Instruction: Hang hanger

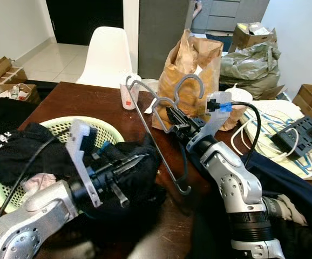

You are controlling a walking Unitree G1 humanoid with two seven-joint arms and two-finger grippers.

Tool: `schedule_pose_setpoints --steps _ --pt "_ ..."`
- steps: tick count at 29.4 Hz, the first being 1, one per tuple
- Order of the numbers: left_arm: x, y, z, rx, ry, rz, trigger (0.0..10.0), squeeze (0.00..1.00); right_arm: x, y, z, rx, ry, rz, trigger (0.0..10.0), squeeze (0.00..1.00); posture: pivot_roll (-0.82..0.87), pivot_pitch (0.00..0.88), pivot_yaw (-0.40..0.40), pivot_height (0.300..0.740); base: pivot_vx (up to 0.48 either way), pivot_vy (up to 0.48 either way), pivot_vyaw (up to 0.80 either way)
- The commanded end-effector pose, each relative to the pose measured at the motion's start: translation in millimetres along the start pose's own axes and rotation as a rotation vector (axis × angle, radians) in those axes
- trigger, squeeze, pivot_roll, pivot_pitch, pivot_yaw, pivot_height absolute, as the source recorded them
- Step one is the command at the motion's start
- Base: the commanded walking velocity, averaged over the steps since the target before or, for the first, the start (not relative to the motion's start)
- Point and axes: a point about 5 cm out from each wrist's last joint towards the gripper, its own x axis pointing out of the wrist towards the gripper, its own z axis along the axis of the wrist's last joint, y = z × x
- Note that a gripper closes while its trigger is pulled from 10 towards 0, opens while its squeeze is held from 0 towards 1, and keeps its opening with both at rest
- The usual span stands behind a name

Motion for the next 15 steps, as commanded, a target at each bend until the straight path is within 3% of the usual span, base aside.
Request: schedule_pose_setpoints --steps 1,3,4,5,8,9,12,13,14,15 --pt "7.5 -12.7 -1.9 -0.031 -0.01 -0.067 0.0 0.0 2.1 3.5 0.3 -0.005 -0.003 0.012 10.0 0.0 -0.03 0.073 -0.051 0.74 0.0 0.0 0.0" --pt "7.5 -12.7 -1.9 -0.031 -0.01 -0.067 0.0 0.0 2.1 3.5 0.3 -0.005 -0.003 0.012 10.0 0.0 -0.03 0.073 -0.051 0.74 0.0 0.0 0.0" --pt "23.6 -15.1 -16.5 -0.095 -0.009 -0.027 0.0 0.0 2.5 4.2 -0.1 -0.003 -0.004 0.013 10.0 0.0 -0.03 0.068 -0.044 0.74 0.0 0.0 0.0" --pt "36.6 -20.5 -45.4 -0.132 0.113 0.014 0.0 0.0 1.9 4.3 -0.7 -0.002 -0.005 0.011 10.0 0.0 -0.03 0.075 -0.039 0.74 0.0 0.0 0.0" --pt "36.6 -20.5 -45.4 -0.132 0.113 0.014 0.0 0.0 1.9 4.3 -0.7 -0.002 -0.005 0.011 10.0 0.0 -0.03 0.075 -0.039 0.74 0.0 0.0 0.0" --pt "42.4 -25.6 -65.4 -0.14 0.208 0.037 0.0 0.0 1.4 4.4 -1.2 -0.001 -0.005 0.01 10.0 0.0 -0.03 0.076 -0.037 0.74 0.0 0.0 0.0" --pt "42.4 -25.6 -65.4 -0.14 0.208 0.037 0.0 0.0 1.4 4.4 -1.2 -0.001 -0.005 0.01 10.0 0.0 -0.03 0.076 -0.037 0.74 0.0 0.0 0.0" --pt "38.2 -33.3 -79.7 -0.128 0.311 0.013 0.0 0.0 0.2 3.4 -1.3 -0.001 -0.005 0.004 10.0 0.0 -0.03 0.082 -0.034 0.74 0.0 0.0 0.0" --pt "38.2 -33.3 -79.7 -0.128 0.311 0.013 0.0 0.0 0.2 3.4 -1.3 -0.001 -0.005 0.004 10.0 0.0 -0.03 0.082 -0.034 0.74 0.0 0.0 0.0" --pt "22.4 -36.0 -83.7 -0.113 0.395 -0.019 0.0 0.0 -1.0 2.4 -1.6 -0.001 -0.004 0.0 10.0 0.0 -0.02 0.085 -0.035 0.74 0.0 0.0 0.0"
